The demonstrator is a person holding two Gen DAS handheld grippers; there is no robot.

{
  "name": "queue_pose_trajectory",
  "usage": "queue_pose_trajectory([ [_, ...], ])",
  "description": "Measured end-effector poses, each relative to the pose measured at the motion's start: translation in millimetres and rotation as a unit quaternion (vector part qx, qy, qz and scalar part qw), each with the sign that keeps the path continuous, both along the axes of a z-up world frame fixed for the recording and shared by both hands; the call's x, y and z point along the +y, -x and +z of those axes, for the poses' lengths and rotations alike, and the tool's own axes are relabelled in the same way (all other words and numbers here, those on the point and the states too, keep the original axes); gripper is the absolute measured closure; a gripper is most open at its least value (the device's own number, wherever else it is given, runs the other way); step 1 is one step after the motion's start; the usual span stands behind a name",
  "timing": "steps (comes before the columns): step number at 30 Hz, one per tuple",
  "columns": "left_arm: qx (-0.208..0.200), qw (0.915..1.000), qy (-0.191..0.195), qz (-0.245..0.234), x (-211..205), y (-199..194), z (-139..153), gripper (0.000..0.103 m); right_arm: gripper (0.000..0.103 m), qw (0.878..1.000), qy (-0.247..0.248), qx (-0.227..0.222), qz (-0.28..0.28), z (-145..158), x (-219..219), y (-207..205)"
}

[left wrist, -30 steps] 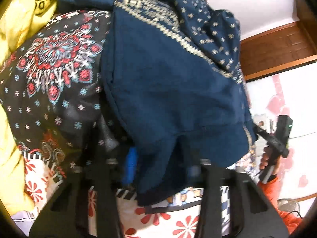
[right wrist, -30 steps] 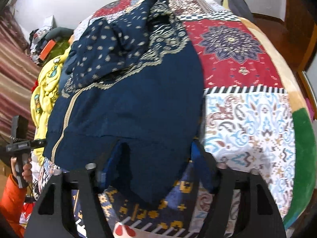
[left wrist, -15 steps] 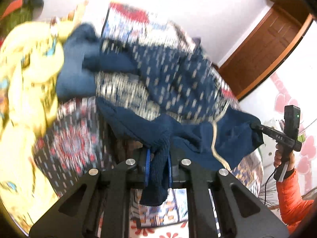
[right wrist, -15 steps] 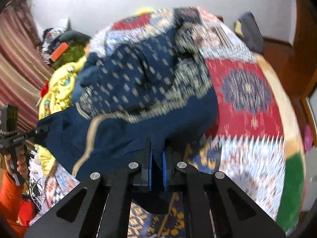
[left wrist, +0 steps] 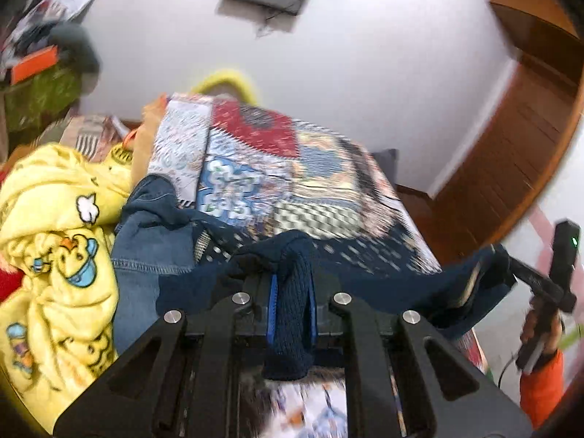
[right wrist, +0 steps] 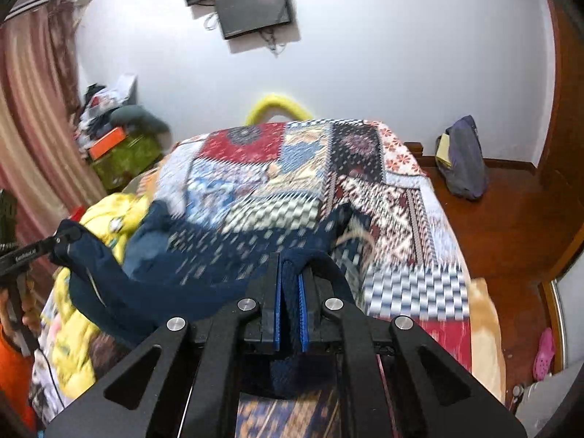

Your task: Fold large clothes

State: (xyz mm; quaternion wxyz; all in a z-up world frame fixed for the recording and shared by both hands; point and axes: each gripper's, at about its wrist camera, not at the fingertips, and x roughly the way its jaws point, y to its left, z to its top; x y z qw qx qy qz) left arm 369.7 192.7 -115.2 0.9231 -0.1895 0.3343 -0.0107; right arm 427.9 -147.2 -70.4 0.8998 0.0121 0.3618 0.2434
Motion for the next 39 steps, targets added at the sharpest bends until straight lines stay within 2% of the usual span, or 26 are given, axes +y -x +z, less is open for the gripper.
queue_pose_trajectory([
  [4,0.058,0.9975,-0.003,0.040,19.3,-63.4,-55.5,0.091,0.096,0.999,0.019,0.032,-0.025,-36.0,16.4,-55.1],
  [7,0.100,0.9938,-0.013,0.047,24.2,-95.1,-99.1,0.090,0.097,0.996,0.035,0.069,-0.038,-75.1,21.9,-87.4],
  [9,0.130,0.9905,-0.017,0.042,25.2,-110.8,-128.6,0.090,0.096,0.994,0.038,0.094,-0.045,-99.0,21.7,-103.0],
  [11,0.146,0.9885,-0.016,0.037,23.6,-118.7,-146.3,0.089,0.096,0.992,0.039,0.109,-0.047,-114.5,19.2,-109.8],
  [13,0.152,0.9873,-0.038,0.025,18.9,-121.4,-156.5,0.085,0.096,0.993,0.033,0.107,-0.047,-120.8,13.3,-107.9],
  [15,0.149,0.9869,-0.060,0.013,13.8,-118.0,-152.6,0.084,0.094,0.994,0.031,0.096,-0.042,-114.2,9.7,-105.0],
  [16,0.151,0.9860,-0.070,0.006,11.7,-116.6,-148.4,0.084,0.090,0.994,0.039,0.088,-0.046,-111.0,8.6,-104.6],
  [18,0.156,0.9835,-0.092,-0.003,7.7,-113.2,-139.1,0.079,0.085,0.993,0.085,0.045,-0.073,-94.3,6.7,-96.6],
  [20,0.154,0.9817,-0.112,-0.008,6.5,-105.5,-119.8,0.072,0.085,0.988,0.121,0.004,-0.092,-73.8,0.9,-85.4],
  [22,0.132,0.9840,-0.120,-0.005,7.4,-94.8,-96.8,0.063,0.085,0.990,0.120,-0.011,-0.075,-56.0,-3.2,-74.4],
  [24,0.097,0.9868,-0.130,0.008,8.7,-82.2,-71.6,0.044,0.085,0.993,0.107,-0.019,-0.054,-39.9,-4.0,-59.6],
  [25,0.076,0.9876,-0.136,0.018,8.6,-75.8,-59.6,0.040,0.085,0.994,0.101,-0.019,-0.042,-35.1,-2.6,-54.2],
  [26,0.059,0.9880,-0.141,0.025,7.8,-68.8,-48.9,0.037,0.085,0.995,0.091,-0.019,-0.025,-28.8,0.5,-45.4],
  [29,0.039,0.9895,-0.138,0.018,1.8,-58.0,-30.1,0.036,0.081,0.997,0.072,-0.017,0.011,-23.2,13.4,-26.9],
  [31,0.047,0.9908,-0.127,0.001,-3.5,-57.1,-31.5,0.035,0.069,0.998,0.060,-0.002,0.031,-27.8,25.6,-22.1],
  [34,0.075,0.9899,-0.114,-0.039,-20.3,-62.5,-51.4,0.035,0.067,0.997,0.035,0.023,0.068,-41.8,48.7,-18.2],
  [39,0.127,0.9779,-0.148,-0.075,-53.9,-80.2,-102.6,0.035,0.067,0.990,0.093,0.052,0.096,-87.4,93.8,-34.1],
])
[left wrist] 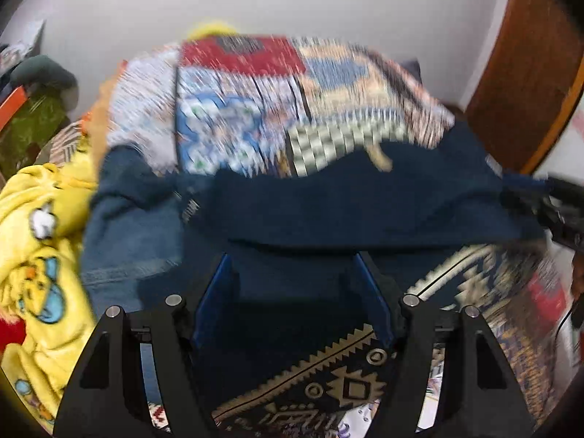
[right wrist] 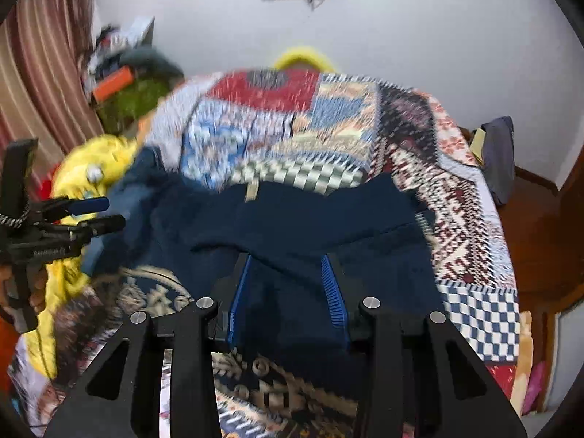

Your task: Fold large clothes

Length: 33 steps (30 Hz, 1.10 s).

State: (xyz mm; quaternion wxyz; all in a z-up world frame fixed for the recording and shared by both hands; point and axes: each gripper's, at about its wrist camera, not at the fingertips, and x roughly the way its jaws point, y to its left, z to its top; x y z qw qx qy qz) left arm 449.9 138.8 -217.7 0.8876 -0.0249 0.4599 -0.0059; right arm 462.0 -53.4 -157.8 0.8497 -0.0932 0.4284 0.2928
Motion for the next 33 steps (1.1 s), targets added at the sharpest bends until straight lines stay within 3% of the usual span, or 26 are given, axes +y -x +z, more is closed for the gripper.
queue_pose_trajectory([
  [3,0.017,0.9996,-0.021,-0.001,-7.3,-11.1,-26.9,0.035,0.067,0.999,0.042,0.017,-0.009,-26.6,16.6,-26.1],
  [6,0.016,0.9997,-0.013,0.010,0.7,-20.6,-42.9,0.032,0.065,0.998,0.061,0.009,-0.026,-35.5,17.1,-49.1],
  [10,0.005,0.9992,-0.022,0.034,19.5,-26.3,-49.1,0.026,0.064,0.992,0.090,-0.010,-0.092,-39.1,1.5,-80.9],
  [12,-0.002,0.9961,-0.059,0.065,28.8,-24.5,-49.2,0.026,0.064,0.989,0.097,-0.002,-0.115,-44.1,-10.6,-92.8],
  [14,0.004,0.9879,-0.114,0.105,44.3,-21.3,-54.5,0.026,0.064,0.988,0.070,0.024,-0.136,-46.7,-31.4,-101.4],
  [15,0.009,0.9863,-0.122,0.110,49.8,-19.9,-58.7,0.026,0.064,0.986,0.062,0.027,-0.154,-45.7,-43.1,-101.4],
  [16,0.016,0.9868,-0.117,0.111,59.8,-15.6,-63.0,0.026,0.063,0.983,0.067,0.022,-0.168,-44.9,-52.5,-99.6],
  [20,0.004,0.9914,-0.036,0.125,87.0,15.6,-51.9,0.026,0.063,0.982,0.040,0.031,-0.180,-37.7,-86.9,-78.2],
  [25,-0.021,0.9895,-0.048,0.135,84.8,57.7,-21.8,0.026,0.061,0.985,0.022,0.012,-0.173,-11.3,-109.6,-32.5],
  [27,-0.031,0.9901,-0.035,0.132,81.5,73.1,-10.3,0.026,0.061,0.987,0.014,-0.001,-0.161,2.2,-112.4,-11.9],
  [30,-0.047,0.9901,0.040,0.126,76.7,101.3,8.3,0.026,0.060,0.989,-0.012,-0.005,-0.147,16.0,-115.9,6.9],
  [33,-0.053,0.9848,0.120,0.115,70.3,114.5,13.8,0.026,0.057,0.990,-0.034,-0.006,-0.136,28.1,-115.2,29.3],
])
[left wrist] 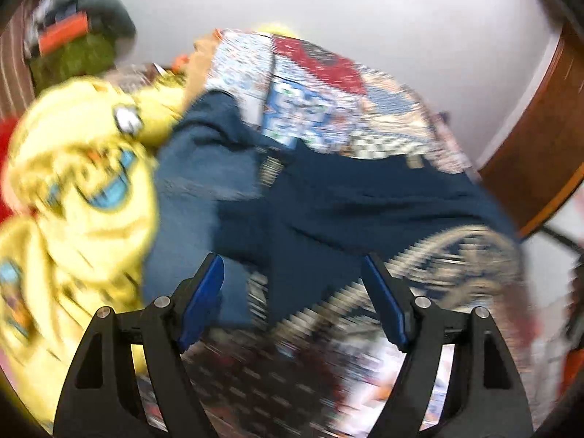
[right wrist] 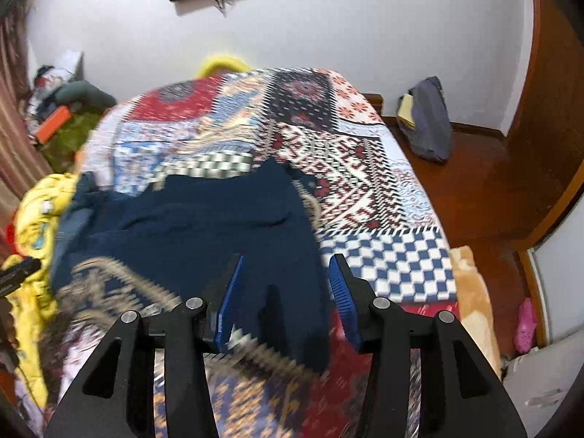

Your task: Fold large clothes

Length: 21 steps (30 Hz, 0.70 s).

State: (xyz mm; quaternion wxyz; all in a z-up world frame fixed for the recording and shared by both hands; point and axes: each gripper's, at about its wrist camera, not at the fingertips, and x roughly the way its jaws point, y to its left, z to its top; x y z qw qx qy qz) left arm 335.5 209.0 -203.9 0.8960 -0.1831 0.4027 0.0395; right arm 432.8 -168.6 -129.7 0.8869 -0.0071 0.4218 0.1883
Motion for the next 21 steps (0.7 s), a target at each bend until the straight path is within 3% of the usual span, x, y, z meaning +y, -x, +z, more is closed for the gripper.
queue_pose_trajectory([
  [2,-0.011,0.9978,0.065,-0.012,-7.3,11.5,-3.4,0.026,0.050,1.000,-0.006,-0.006,0.009,5.7,4.4,13.0],
  [4,-0.004,0.9933,0.113,-0.022,-14.6,15.6,-13.2,0.026,0.034,1.000,-0.011,-0.014,0.010,8.7,7.9,23.4],
  [9,0.022,0.9818,0.187,-0.026,-30.4,17.8,-44.5,0.026,0.031,0.999,-0.007,-0.021,0.027,5.8,20.4,42.1],
  [13,0.036,0.9618,0.270,-0.024,-33.3,7.3,-74.4,0.026,0.031,0.999,0.015,-0.017,0.038,-7.5,29.4,49.3],
  [17,0.026,0.9564,0.291,-0.009,-27.8,-7.1,-78.5,0.043,0.031,0.999,0.027,-0.004,0.040,-17.1,32.8,48.4],
  [21,-0.006,0.9616,0.274,-0.002,-23.1,-13.7,-63.7,0.043,0.031,0.999,0.023,0.003,0.038,-20.0,33.9,45.3],
])
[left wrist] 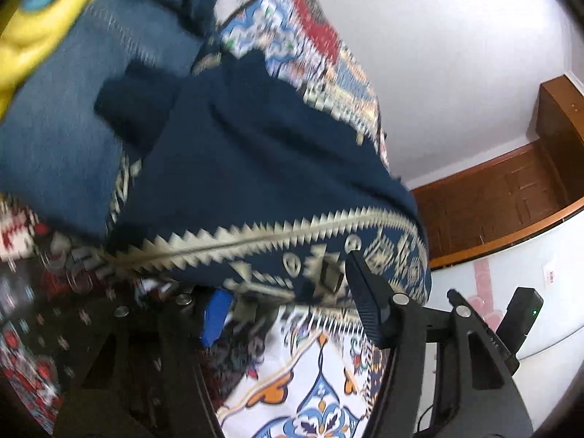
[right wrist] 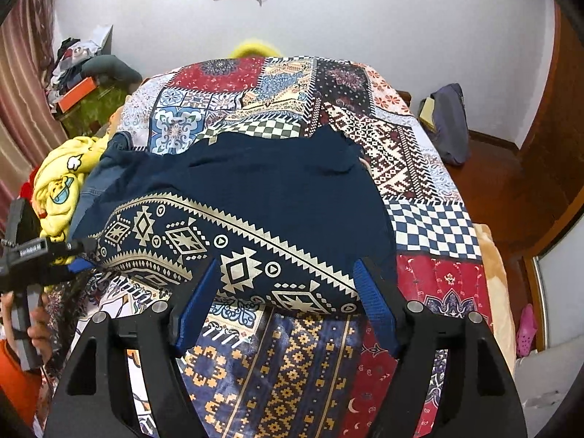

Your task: Fold large clothes

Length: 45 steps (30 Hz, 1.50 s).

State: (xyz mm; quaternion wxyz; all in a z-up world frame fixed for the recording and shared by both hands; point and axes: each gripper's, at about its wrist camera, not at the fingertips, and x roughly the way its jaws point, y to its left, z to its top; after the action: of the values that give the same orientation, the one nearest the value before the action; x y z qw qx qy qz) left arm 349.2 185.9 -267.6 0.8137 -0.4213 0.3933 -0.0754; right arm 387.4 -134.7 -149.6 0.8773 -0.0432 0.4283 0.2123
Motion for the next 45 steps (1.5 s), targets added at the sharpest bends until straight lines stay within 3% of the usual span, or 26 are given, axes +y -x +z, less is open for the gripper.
queue_pose_trajectory([
  [3,-0.015,0.9997,-0.009,0.015,4.8,-2.8,2.1,0.043,0.031,1.000,-0.004,-0.005,-0.003,0.6,1.8,-1.1],
  [6,0.018,0.9997,-0.006,0.017,6.6,-13.6,-23.2,0.043,0.031,1.000,-0.007,-0.002,0.000,0.2,7.4,-5.0],
  [11,-0.015,0.9980,0.041,0.045,14.3,-24.7,-37.7,0.043,0.031,1.000,-0.013,0.006,0.009,-8.2,18.0,-7.6],
  [14,-0.006,0.9955,0.072,0.061,21.6,-35.0,-37.5,0.043,0.031,1.000,0.005,0.019,0.014,-18.6,26.5,-13.1],
  [16,0.002,0.9948,0.070,0.074,25.1,-42.1,-34.6,0.051,0.031,0.999,0.007,0.027,0.015,-21.9,30.2,-15.7],
  [18,0.015,0.9951,0.028,0.093,26.4,-45.1,-28.3,0.088,0.031,0.999,-0.006,0.034,0.012,-20.2,33.5,-17.1],
  [21,0.002,0.9935,0.000,0.114,31.1,-39.0,-12.0,0.092,0.031,0.999,-0.035,0.036,0.012,-11.2,37.6,-17.1],
  [24,-0.026,0.9891,-0.062,0.130,26.1,-33.6,21.9,0.093,0.031,0.998,-0.055,0.027,0.016,2.2,48.8,-16.6],
  [29,-0.082,0.9729,-0.161,0.144,14.6,-12.6,86.2,0.094,0.031,0.998,-0.045,0.011,0.039,11.7,89.4,-20.5],
  [34,-0.123,0.9394,-0.302,0.104,-24.1,-13.4,138.3,0.094,0.031,0.996,-0.014,0.041,0.076,-22.9,139.6,-24.6],
  [38,-0.134,0.9307,-0.337,0.051,-52.2,-19.8,147.6,0.094,0.027,0.993,0.003,0.075,0.094,-56.8,157.5,-26.3],
  [41,-0.132,0.9227,-0.362,0.013,-81.7,-29.5,149.7,0.094,0.026,0.991,0.007,0.069,0.111,-53.9,152.6,-21.8],
  [45,-0.140,0.9265,-0.347,-0.041,-119.7,-49.3,155.1,0.094,0.029,0.990,-0.030,0.079,0.112,-40.4,120.3,-11.8],
])
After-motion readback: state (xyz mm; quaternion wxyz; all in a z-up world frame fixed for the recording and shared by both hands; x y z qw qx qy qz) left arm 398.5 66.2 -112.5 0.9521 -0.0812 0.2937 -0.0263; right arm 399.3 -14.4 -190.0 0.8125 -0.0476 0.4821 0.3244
